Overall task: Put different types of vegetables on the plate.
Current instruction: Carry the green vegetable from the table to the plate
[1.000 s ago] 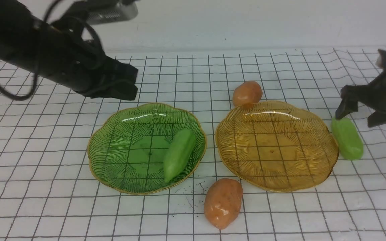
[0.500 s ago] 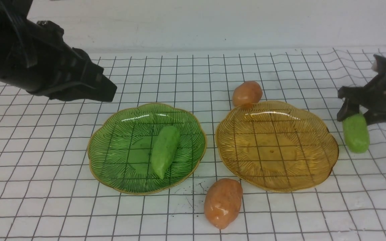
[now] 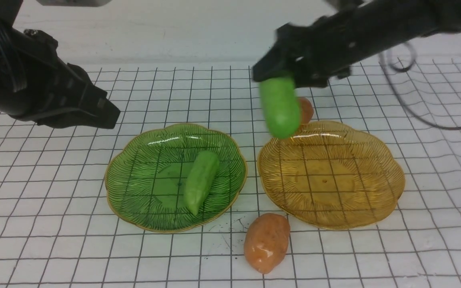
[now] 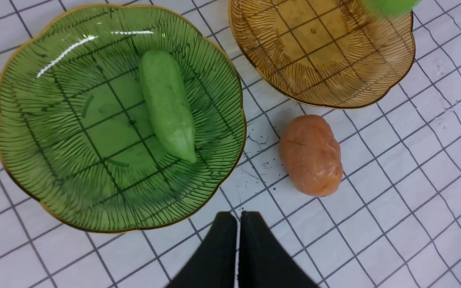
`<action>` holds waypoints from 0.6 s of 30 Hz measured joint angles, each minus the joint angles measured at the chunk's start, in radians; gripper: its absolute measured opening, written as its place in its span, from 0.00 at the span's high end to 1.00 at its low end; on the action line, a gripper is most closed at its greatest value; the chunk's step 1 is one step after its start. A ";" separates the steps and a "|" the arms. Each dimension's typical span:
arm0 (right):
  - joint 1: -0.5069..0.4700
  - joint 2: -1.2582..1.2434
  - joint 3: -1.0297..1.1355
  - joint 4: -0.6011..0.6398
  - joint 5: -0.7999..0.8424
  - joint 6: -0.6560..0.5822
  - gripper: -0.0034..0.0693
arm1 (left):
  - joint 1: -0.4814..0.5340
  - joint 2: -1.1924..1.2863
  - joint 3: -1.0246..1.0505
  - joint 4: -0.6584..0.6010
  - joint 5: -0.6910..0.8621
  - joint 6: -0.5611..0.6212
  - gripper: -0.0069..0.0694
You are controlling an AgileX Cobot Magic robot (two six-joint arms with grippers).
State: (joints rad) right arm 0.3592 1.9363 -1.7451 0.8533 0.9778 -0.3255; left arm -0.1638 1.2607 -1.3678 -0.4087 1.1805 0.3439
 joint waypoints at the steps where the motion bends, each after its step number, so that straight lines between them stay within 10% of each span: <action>1: 0.032 0.011 0.000 0.001 -0.021 0.000 0.41 | 0.000 -0.001 0.000 0.000 0.000 0.000 0.92; 18: 0.250 0.278 0.000 0.382 -0.450 -0.114 0.26 | 0.000 -0.006 0.000 0.001 0.039 -0.002 0.92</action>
State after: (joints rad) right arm 0.6093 2.2144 -1.7451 1.2350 0.5282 -0.4396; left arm -0.1638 1.2544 -1.3678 -0.4075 1.2192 0.3420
